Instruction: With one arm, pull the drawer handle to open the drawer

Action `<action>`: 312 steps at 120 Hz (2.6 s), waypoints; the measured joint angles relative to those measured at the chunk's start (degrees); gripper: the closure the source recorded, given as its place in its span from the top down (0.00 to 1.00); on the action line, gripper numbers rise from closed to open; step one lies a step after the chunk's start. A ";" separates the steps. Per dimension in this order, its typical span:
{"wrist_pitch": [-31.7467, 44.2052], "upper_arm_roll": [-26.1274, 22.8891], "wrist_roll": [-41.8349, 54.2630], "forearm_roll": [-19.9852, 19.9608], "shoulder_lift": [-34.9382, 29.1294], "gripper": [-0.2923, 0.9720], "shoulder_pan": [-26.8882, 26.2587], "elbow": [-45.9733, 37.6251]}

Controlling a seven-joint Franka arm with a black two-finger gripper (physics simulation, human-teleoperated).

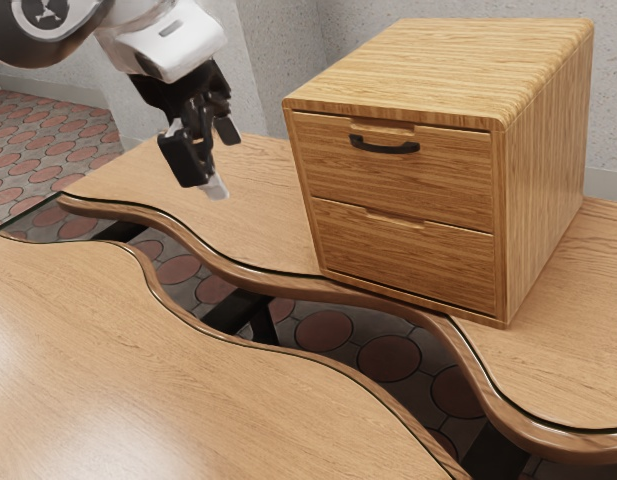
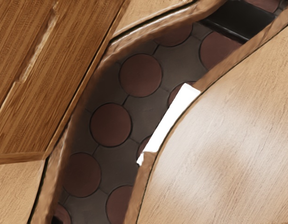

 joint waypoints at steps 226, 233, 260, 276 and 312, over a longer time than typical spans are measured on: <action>36.40 -15.01 44.54 -7.97 15.63 0.77 16.91 -2.86; 36.46 -15.03 44.68 -8.81 16.17 0.77 18.19 -2.20; 36.56 -15.30 45.14 -9.87 17.63 0.77 19.43 -3.11; 36.52 -15.32 45.40 -9.79 16.77 0.77 18.22 -5.36; 36.60 -21.84 45.72 -10.07 18.17 0.77 24.91 -1.46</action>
